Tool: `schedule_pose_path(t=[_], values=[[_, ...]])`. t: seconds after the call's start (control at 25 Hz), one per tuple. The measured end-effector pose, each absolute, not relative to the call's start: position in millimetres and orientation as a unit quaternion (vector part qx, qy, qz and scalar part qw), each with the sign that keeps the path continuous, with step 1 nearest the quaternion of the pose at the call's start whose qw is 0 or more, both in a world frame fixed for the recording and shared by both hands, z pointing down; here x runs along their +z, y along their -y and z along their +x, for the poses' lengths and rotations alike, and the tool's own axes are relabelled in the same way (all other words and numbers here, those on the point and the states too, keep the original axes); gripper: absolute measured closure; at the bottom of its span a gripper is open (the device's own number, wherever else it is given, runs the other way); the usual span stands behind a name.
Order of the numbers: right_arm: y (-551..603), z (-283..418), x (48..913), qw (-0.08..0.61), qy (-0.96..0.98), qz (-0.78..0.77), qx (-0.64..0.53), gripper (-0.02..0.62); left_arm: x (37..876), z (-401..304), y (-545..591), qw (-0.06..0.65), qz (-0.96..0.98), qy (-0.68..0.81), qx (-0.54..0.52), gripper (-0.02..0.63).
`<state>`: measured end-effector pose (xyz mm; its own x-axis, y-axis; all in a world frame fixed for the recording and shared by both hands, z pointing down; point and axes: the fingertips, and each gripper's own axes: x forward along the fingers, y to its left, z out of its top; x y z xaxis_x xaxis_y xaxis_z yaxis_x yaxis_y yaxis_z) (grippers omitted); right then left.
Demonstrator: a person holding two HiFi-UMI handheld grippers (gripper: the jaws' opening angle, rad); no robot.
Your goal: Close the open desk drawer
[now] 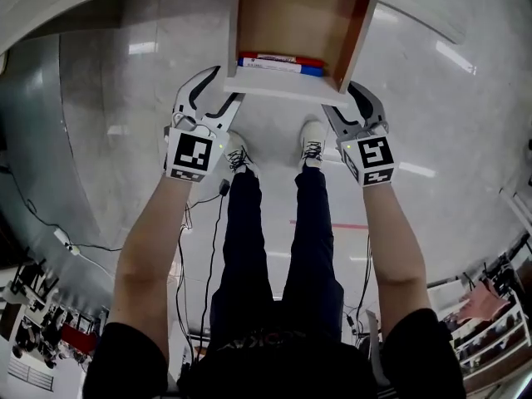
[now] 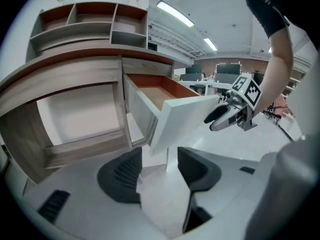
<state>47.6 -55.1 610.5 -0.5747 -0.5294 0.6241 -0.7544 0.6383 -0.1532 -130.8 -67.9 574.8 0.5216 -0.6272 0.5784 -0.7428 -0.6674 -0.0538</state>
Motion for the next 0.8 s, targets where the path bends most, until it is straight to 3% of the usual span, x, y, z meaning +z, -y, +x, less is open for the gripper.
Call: schedule_pose_path(t=[0.28,0.44,0.8], values=[[78,34,604,0.266,0.869,0.374,0.184,0.365,568,-117,89,0.077,0.878,0.387,0.271,0.390],[86,29,599,0.258,0.871,0.376,0.184,0.416,565,-116,92,0.104,0.874,0.406,0.245,0.394],[77,29,584,0.244,0.876,0.373,0.186,0.436,552,-118,84,0.130,0.865,0.427,0.226,0.411]])
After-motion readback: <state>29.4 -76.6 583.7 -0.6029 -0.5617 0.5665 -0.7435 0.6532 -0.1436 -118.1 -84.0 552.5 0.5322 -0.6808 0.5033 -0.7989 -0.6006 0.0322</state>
